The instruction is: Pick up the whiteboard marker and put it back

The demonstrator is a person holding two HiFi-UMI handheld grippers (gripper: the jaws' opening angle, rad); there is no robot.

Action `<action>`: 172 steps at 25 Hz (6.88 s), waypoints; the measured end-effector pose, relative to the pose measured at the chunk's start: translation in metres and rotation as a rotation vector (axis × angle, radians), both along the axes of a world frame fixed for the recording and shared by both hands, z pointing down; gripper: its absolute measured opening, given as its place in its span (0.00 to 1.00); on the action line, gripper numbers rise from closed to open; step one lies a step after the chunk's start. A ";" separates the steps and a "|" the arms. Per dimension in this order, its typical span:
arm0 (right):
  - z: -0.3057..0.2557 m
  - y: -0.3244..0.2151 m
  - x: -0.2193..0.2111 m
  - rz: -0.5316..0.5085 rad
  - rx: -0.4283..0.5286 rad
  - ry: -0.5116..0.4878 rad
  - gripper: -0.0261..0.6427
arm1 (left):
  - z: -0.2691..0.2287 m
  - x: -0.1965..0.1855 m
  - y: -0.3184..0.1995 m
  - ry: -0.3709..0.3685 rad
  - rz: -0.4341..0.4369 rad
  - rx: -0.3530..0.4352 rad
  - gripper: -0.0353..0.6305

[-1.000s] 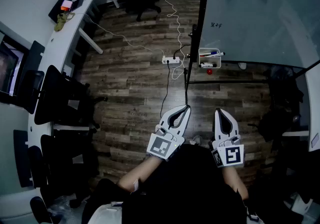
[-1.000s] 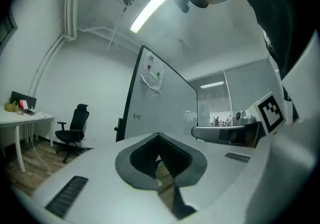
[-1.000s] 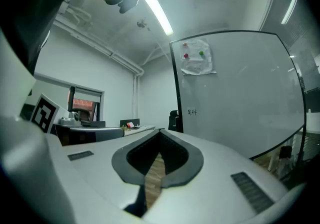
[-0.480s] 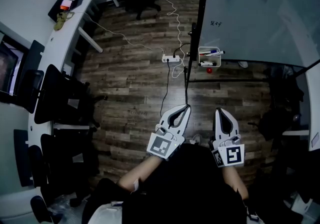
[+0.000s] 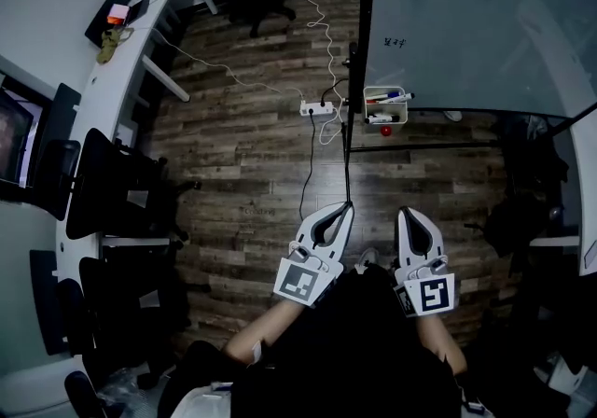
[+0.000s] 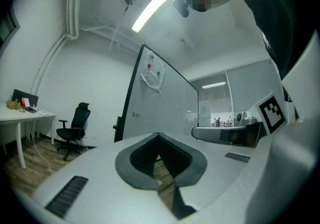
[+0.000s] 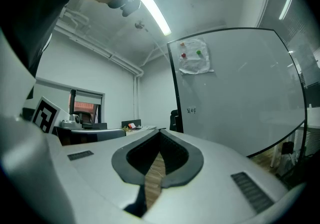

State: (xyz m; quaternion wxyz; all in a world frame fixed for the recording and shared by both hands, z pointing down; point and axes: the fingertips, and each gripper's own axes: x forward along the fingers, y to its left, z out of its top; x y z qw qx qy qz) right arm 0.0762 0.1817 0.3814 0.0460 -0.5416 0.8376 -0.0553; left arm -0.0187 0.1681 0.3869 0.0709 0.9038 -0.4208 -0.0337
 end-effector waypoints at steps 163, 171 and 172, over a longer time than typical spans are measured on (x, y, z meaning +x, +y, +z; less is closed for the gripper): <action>0.079 -0.208 -0.015 -0.093 -0.170 0.109 0.06 | 0.024 0.001 -0.193 -0.014 -0.048 -0.076 0.06; 0.097 -0.214 -0.022 -0.100 -0.223 0.158 0.06 | 0.031 -0.009 -0.197 0.004 -0.066 -0.097 0.06; 0.100 -0.214 -0.023 -0.106 -0.227 0.172 0.06 | 0.031 -0.010 -0.197 0.007 -0.068 -0.101 0.06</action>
